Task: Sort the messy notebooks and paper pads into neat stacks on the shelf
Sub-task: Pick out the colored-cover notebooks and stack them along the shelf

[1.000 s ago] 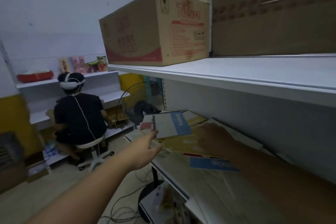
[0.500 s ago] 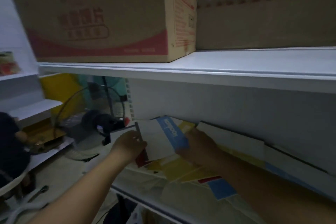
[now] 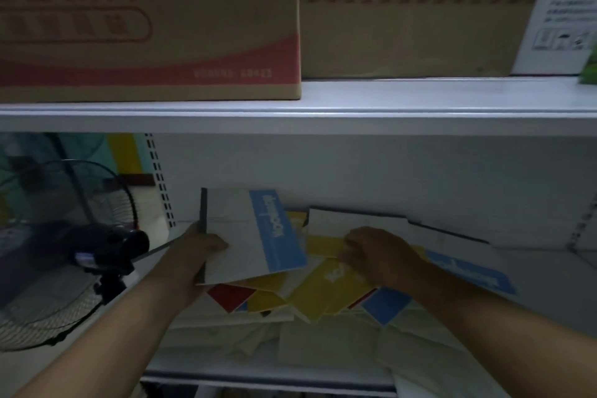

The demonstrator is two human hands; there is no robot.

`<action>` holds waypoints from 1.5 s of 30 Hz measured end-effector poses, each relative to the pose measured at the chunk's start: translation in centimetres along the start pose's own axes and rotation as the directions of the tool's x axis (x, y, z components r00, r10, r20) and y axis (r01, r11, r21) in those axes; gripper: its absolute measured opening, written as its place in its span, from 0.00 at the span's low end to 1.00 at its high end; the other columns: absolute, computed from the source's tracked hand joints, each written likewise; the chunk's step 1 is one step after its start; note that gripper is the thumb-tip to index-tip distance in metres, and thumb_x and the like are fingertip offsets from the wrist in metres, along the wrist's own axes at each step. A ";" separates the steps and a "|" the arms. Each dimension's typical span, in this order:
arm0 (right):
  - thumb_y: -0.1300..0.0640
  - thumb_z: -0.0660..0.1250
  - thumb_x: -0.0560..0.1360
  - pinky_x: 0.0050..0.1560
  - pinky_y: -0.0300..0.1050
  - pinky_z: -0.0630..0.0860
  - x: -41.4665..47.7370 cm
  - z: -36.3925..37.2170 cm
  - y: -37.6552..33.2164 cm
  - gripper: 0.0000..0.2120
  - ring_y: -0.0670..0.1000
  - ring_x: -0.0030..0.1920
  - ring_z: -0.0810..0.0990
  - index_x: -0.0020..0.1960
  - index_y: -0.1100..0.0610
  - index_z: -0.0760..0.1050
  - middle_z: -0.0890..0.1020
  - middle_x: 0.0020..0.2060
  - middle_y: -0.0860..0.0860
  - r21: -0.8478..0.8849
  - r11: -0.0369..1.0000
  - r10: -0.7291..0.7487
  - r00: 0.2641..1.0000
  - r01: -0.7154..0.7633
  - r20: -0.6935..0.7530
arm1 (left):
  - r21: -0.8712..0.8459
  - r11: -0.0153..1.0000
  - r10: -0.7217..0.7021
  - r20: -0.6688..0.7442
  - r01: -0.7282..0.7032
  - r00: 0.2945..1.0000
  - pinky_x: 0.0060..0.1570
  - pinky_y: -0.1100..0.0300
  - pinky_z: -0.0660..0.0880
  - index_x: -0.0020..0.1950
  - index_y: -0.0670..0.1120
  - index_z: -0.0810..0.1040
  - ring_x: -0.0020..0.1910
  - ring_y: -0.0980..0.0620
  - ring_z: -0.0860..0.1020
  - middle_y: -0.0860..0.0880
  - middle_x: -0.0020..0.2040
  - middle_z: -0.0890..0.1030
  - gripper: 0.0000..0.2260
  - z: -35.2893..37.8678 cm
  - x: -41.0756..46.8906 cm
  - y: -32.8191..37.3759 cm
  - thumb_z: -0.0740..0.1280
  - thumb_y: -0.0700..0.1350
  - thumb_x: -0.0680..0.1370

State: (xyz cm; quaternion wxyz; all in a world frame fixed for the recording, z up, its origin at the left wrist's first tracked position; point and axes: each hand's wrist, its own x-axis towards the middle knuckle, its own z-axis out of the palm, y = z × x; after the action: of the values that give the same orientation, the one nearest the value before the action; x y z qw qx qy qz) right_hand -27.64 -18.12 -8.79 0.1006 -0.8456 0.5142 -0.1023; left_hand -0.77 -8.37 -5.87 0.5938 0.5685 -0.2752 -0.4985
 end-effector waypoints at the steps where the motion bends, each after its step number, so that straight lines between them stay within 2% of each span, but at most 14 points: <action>1: 0.43 0.58 0.78 0.54 0.43 0.70 -0.1 -0.1 0.0 0.22 0.52 0.55 0.77 0.57 0.60 0.75 0.79 0.55 0.54 -0.018 1.000 -0.024 1.000 0.023 -0.017 | 0.021 0.999 -0.032 0.020 0.031 0.999 0.51 0.45 0.74 0.54 0.48 0.77 0.47 0.41 0.77 0.41 0.49 0.79 0.14 -0.5 -0.2 0.3 0.61 0.31 0.75; 5: 0.57 0.57 0.80 0.53 0.42 0.70 -0.5 0.2 0.1 0.14 0.55 0.56 0.78 0.61 0.61 0.74 0.79 0.57 0.57 -0.062 0.998 -0.042 0.965 0.027 -0.260 | 0.101 0.985 -0.147 0.102 0.137 0.984 0.52 0.47 0.74 0.55 0.46 0.79 0.48 0.40 0.77 0.39 0.50 0.81 0.16 -2.3 -0.9 0.9 0.61 0.31 0.74; 9: 0.49 0.48 0.82 0.43 0.35 0.66 -1.3 -0.8 -1.7 0.25 0.52 0.41 0.78 0.50 0.65 0.77 0.81 0.41 0.61 0.164 0.934 -0.074 0.623 0.316 -0.779 | 0.058 0.984 -0.177 0.138 0.170 0.975 0.58 0.44 0.72 0.62 0.43 0.78 0.49 0.39 0.78 0.37 0.54 0.80 0.14 -3.3 -0.8 1.2 0.64 0.41 0.77; 12: 0.49 0.46 0.83 0.53 0.34 0.66 -2.0 -0.6 -5.2 0.21 0.51 0.48 0.73 0.54 0.61 0.73 0.80 0.46 0.60 -0.041 0.747 -0.490 0.508 0.664 -0.708 | 0.029 0.974 -0.226 0.226 0.225 0.948 0.52 0.48 0.78 0.58 0.42 0.81 0.54 0.40 0.80 0.40 0.55 0.82 0.21 -3.5 -1.1 1.1 0.64 0.57 0.75; 14: 0.52 0.52 0.83 0.56 0.42 0.67 -1.8 0.3 -6.9 0.13 0.52 0.50 0.73 0.53 0.57 0.71 0.77 0.50 0.54 -0.194 0.600 -0.691 0.381 0.776 -0.615 | -0.003 0.973 -0.221 0.275 0.231 0.935 0.45 0.52 0.81 0.57 0.40 0.80 0.49 0.41 0.83 0.39 0.53 0.83 0.17 -3.5 -1.7 0.8 0.65 0.50 0.75; 16: 0.55 0.58 0.81 0.58 0.46 0.67 -1.2 1.4 -7.6 0.05 0.52 0.51 0.74 0.50 0.53 0.72 0.76 0.51 0.50 -0.283 0.551 -0.757 0.327 0.785 -0.567 | -0.005 0.984 -0.168 0.286 0.177 0.944 0.52 0.48 0.79 0.62 0.40 0.77 0.50 0.40 0.83 0.38 0.54 0.82 0.19 -4.4 -1.8 0.1 0.70 0.39 0.71; 21: 0.50 0.52 0.82 0.55 0.46 0.67 -0.4 2.5 -8.0 0.14 0.55 0.52 0.74 0.52 0.56 0.73 0.75 0.52 0.53 -0.167 0.632 -0.660 0.413 0.757 -0.627 | -0.026 0.999 -0.027 0.302 0.036 0.953 0.50 0.47 0.80 0.63 0.45 0.76 0.57 0.36 0.79 0.39 0.58 0.81 0.26 -7.7 -2.4 -0.3 0.70 0.34 0.65; 24: 0.41 0.53 0.79 0.45 0.48 0.69 1.0 1.6 -9.3 0.20 0.59 0.51 0.76 0.54 0.57 0.72 0.77 0.48 0.55 0.095 0.952 -0.227 0.878 0.291 -0.421 | -0.085 0.995 0.070 0.171 -0.056 0.983 0.51 0.45 0.77 0.63 0.45 0.75 0.55 0.35 0.79 0.39 0.56 0.82 0.23 -9.5 -2.6 -0.3 0.64 0.34 0.69; 26: 0.30 0.51 0.73 0.55 0.52 0.70 1.9 1.7 -10.6 0.35 0.60 0.60 0.72 0.65 0.57 0.66 0.74 0.59 0.59 -0.004 0.998 0.070 0.996 -0.070 -0.054 | -0.102 0.990 0.103 0.056 -0.097 0.993 0.50 0.46 0.76 0.61 0.47 0.76 0.52 0.36 0.79 0.40 0.53 0.83 0.20 -10.6 -2.7 -0.4 0.60 0.33 0.73; 31: 0.17 0.47 0.59 0.67 0.66 0.56 2.0 3.5 -13.7 0.53 0.63 0.72 0.57 0.70 0.54 0.62 0.58 0.73 0.61 -0.223 0.971 0.100 0.994 -0.089 0.036 | -0.118 0.989 0.083 -0.073 -0.091 0.994 0.45 0.48 0.76 0.58 0.49 0.77 0.50 0.37 0.78 0.40 0.52 0.81 0.16 -12.3 -3.7 -1.0 0.59 0.34 0.77; 35: 0.16 0.35 0.49 0.71 0.65 0.47 1.8 4.6 -14.0 0.63 0.58 0.76 0.44 0.76 0.50 0.50 0.46 0.77 0.55 -0.189 0.962 -0.178 0.977 0.197 0.115 | -0.126 0.989 0.061 -0.161 -0.082 0.985 0.42 0.50 0.76 0.57 0.47 0.77 0.45 0.39 0.79 0.40 0.48 0.82 0.14 -13.5 -4.3 -1.6 0.59 0.34 0.77; 39: 0.31 0.55 0.73 0.70 0.54 0.61 1.6 3.9 -13.9 0.37 0.56 0.73 0.59 0.74 0.54 0.60 0.60 0.74 0.56 -0.129 0.943 -0.276 0.937 0.307 0.216 | -0.148 0.985 0.058 -0.202 -0.089 0.978 0.42 0.50 0.76 0.59 0.45 0.76 0.44 0.39 0.79 0.39 0.47 0.81 0.13 -14.2 -4.7 -1.7 0.60 0.34 0.77; 42: 0.48 0.56 0.80 0.52 0.44 0.71 1.4 3.5 -13.7 0.17 0.55 0.60 0.75 0.61 0.56 0.73 0.76 0.59 0.53 -0.089 0.929 -0.360 0.933 0.358 -0.006 | -0.171 0.978 0.079 -0.234 -0.121 0.969 0.37 0.53 0.77 0.61 0.46 0.74 0.43 0.40 0.79 0.40 0.47 0.81 0.15 -14.9 -5.1 -1.4 0.59 0.35 0.77; 45: 0.52 0.56 0.81 0.40 0.41 0.64 1.1 3.2 -13.6 0.13 0.55 0.50 0.80 0.57 0.57 0.74 0.81 0.49 0.54 0.015 0.953 -0.282 0.907 0.302 -0.314 | -0.125 0.974 0.142 -0.321 -0.191 0.936 0.37 0.52 0.77 0.65 0.48 0.70 0.44 0.39 0.78 0.40 0.50 0.80 0.18 -15.8 -5.3 -1.0 0.59 0.34 0.77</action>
State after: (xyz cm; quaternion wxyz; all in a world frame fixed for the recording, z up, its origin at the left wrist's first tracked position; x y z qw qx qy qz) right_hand -14.72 -12.71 -8.01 0.0292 -0.8830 0.3878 -0.2628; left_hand 11.16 2.90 -8.70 0.7119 0.5666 -0.1864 -0.3708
